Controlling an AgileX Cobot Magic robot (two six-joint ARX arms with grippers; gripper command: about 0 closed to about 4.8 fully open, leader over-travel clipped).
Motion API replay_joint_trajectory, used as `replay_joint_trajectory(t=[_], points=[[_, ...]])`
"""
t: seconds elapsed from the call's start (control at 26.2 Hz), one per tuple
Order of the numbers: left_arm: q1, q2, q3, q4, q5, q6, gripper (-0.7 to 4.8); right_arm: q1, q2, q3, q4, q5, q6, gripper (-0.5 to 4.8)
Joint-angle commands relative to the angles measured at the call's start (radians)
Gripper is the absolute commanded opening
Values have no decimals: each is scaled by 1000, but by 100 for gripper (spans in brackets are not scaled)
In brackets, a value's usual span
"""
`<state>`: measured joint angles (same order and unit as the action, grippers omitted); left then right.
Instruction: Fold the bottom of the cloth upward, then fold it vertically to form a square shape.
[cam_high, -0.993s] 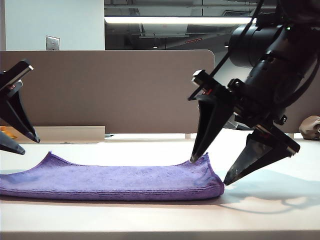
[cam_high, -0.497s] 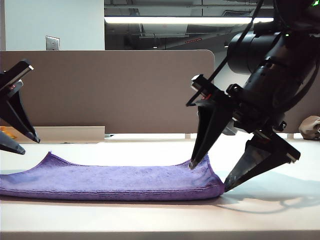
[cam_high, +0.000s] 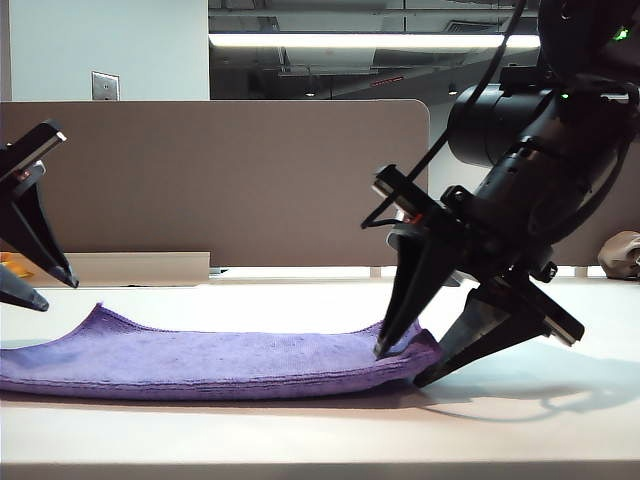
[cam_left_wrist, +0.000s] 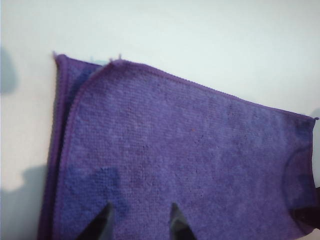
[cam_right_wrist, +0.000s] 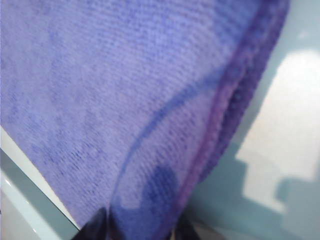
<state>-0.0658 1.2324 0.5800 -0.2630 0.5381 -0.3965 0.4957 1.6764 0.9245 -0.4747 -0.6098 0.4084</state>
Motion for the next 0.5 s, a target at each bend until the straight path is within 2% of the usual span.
replay_joint_trajectory(t=[0.04,0.19,0.31,0.5], points=[[0,-2,4,-6,-1,5,142,1,-5,1,32,-3,8,142],[0,-1,4,-18,-5,28,142,1,-5,3,47,-27,11,84],[1,-1,4,-37,-44,30,143,1,-5,3,61,-60,11,41],[3,0,3,-51,-74,31,142,3,-6,36,60,-110,14,8]])
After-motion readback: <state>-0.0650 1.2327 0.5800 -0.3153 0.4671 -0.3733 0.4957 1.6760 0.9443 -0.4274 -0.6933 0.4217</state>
